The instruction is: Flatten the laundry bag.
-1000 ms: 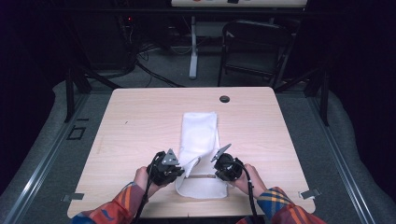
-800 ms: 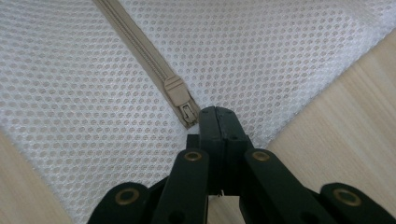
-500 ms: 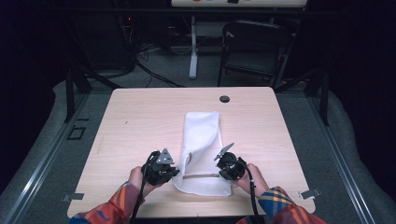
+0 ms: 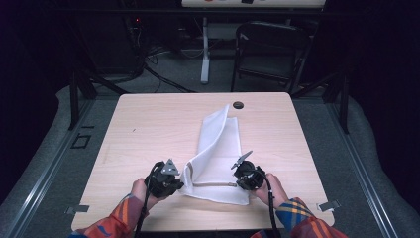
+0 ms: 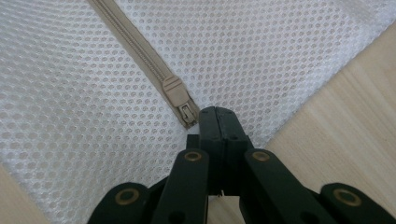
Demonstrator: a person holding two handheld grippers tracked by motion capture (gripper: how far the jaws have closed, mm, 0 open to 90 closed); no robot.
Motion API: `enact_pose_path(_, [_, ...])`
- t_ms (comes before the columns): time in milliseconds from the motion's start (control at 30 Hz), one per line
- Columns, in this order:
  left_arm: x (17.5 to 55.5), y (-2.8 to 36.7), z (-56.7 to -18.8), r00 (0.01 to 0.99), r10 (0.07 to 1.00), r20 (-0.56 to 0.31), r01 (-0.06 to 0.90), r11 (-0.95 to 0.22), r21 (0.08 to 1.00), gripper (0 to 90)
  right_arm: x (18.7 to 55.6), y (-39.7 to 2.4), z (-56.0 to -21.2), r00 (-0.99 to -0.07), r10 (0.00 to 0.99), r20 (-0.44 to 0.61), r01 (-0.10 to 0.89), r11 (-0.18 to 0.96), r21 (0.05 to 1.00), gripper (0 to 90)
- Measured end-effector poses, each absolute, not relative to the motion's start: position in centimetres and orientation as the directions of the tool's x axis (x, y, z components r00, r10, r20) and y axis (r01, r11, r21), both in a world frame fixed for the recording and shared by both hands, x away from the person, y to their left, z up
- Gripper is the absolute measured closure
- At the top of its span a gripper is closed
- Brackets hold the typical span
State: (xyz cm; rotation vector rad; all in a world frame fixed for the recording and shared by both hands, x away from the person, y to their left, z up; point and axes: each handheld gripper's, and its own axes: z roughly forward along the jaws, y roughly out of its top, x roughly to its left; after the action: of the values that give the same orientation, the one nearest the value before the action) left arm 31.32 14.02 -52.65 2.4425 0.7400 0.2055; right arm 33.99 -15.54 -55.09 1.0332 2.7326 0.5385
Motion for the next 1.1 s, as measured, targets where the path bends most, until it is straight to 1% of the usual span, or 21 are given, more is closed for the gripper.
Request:
enact_pose_path(67, [31.32, 14.01, -52.73, 0.834, 0.551, -0.022, 0.465, -0.682, 0.564, 84.9, 33.98, -15.59, -55.19, -0.740, 0.672, -0.025, 0.608, 0.685, 0.402, 90.0])
enact_pose_path(100, [31.33, 14.01, -52.74, 0.834, 0.551, -0.022, 0.468, -0.686, 0.557, 84.8, 34.07, -15.70, -55.03, -0.749, 0.661, -0.036, 0.600, 0.701, 0.384, 90.0])
enact_pose_path(333, [31.23, 13.76, -53.08, 0.848, 0.529, -0.034, 0.464, -0.709, 0.531, 84.9, 34.25, -16.04, -55.09, -0.744, 0.667, -0.031, 0.604, 0.692, 0.394, 90.0])
enact_pose_path(533, [31.26, 13.78, -53.29, 0.845, 0.532, -0.046, 0.475, -0.710, 0.520, 84.9, 34.33, -16.20, -55.03, -0.748, 0.663, -0.042, 0.599, 0.701, 0.388, 90.0])
enact_pose_path(733, [31.43, 13.92, -53.50, 0.839, 0.540, -0.065, 0.490, -0.700, 0.519, 84.8, 34.44, -16.39, -55.06, -0.744, 0.667, -0.042, 0.602, 0.695, 0.393, 90.0])
enact_pose_path(1100, [31.41, 13.80, -53.66, 0.840, 0.539, -0.067, 0.491, -0.700, 0.519, 84.8, 34.56, -16.51, -55.04, -0.740, 0.670, -0.052, 0.603, 0.696, 0.390, 90.0])
